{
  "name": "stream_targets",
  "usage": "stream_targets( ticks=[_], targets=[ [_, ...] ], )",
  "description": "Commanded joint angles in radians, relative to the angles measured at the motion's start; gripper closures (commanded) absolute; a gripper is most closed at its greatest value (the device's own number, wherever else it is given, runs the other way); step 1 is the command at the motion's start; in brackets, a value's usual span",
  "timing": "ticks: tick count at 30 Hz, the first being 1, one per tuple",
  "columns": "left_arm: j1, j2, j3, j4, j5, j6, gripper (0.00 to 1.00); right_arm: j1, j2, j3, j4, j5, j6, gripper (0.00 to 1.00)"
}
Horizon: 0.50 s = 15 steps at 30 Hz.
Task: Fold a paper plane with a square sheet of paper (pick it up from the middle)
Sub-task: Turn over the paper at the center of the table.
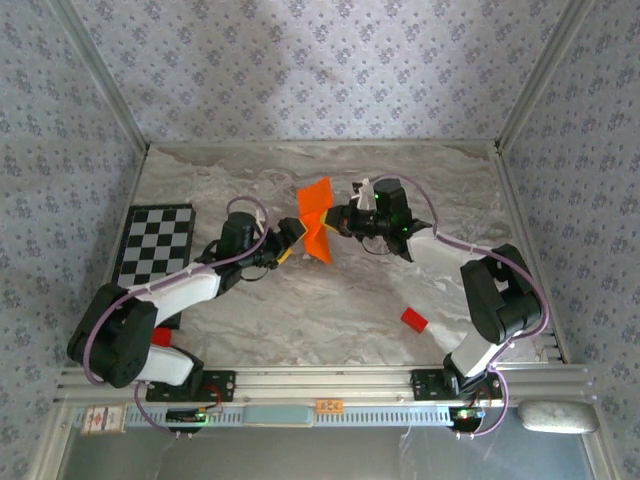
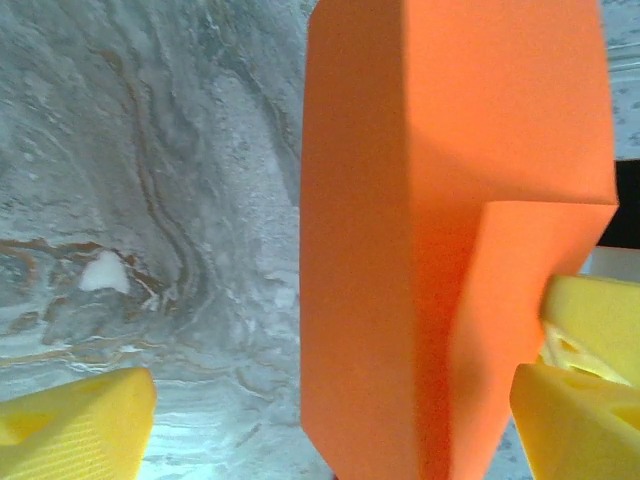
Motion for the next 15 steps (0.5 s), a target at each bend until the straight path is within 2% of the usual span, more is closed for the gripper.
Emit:
stream_targets(
  ticks=[1, 6, 12, 15],
  targets=[
    [-0.011, -0.003, 0.009, 0.159, 0.052, -0.071, 0.08, -0.001, -0.015, 0.000, 0.136, -0.075, 0.094, 0.99],
    [-0.013, 0.005, 0.025, 0.219, 0.075, -0.069, 0.09, 0.000, -0.001, -0.007, 0.203, -0.104, 0.147, 0.98],
    [-0.012, 0.007, 0.025, 0.266, 0.078, -0.070, 0.20, -0.002, 0.006, -0.020, 0.207, -0.106, 0.158, 0.97],
    [-0.013, 0.008, 0.021, 0.273, 0.076, -0.070, 0.29, -0.003, 0.011, -0.024, 0.203, -0.109, 0.158, 0.97]
  ],
)
